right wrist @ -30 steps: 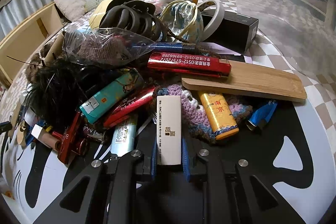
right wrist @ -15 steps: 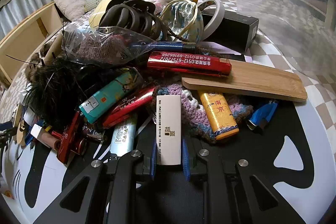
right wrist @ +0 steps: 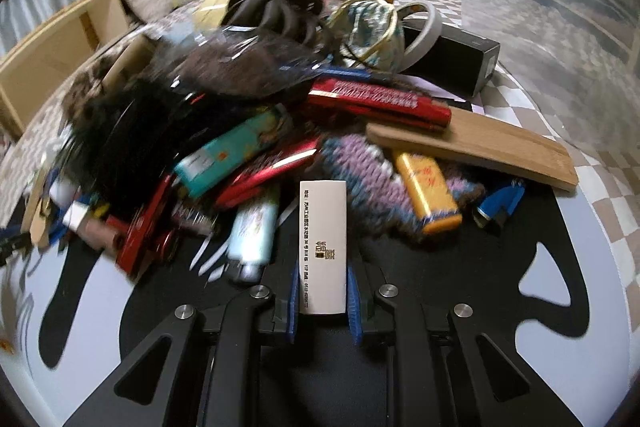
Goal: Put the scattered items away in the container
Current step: 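Lift the white box with the right gripper while the left gripper lifts the paddle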
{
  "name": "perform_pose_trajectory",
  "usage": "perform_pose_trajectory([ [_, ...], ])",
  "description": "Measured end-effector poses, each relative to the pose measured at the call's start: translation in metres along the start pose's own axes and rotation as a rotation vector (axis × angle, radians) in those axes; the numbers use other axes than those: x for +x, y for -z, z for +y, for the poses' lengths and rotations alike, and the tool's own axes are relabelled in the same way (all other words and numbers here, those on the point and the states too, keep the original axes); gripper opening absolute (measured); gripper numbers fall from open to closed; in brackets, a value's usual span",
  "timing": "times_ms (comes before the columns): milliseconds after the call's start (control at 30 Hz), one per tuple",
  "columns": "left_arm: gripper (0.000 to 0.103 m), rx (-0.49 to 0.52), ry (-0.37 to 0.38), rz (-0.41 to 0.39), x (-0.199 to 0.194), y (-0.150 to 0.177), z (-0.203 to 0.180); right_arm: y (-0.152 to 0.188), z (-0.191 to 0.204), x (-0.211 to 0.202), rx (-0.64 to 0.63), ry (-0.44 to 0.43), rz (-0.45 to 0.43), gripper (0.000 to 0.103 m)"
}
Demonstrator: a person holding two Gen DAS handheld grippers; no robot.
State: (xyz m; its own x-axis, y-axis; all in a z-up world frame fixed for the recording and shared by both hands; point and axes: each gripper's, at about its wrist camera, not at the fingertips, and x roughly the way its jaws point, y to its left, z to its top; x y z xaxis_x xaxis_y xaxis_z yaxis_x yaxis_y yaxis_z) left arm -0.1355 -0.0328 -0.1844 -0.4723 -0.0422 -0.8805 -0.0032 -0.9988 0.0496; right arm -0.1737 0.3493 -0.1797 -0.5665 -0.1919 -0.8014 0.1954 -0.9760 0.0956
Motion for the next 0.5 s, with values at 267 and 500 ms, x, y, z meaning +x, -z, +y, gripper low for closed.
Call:
perform_pose_trajectory([
  [267, 0.037, -0.055, 0.049, 0.016, -0.016, 0.02, 0.005, 0.014, 0.002, -0.027, -0.009, -0.076, 0.082, 0.02],
  [500, 0.037, -0.071, 0.066, 0.045, -0.027, 0.037, 0.011, 0.03, 0.023, -0.04, -0.032, -0.116, 0.21, 0.02],
])
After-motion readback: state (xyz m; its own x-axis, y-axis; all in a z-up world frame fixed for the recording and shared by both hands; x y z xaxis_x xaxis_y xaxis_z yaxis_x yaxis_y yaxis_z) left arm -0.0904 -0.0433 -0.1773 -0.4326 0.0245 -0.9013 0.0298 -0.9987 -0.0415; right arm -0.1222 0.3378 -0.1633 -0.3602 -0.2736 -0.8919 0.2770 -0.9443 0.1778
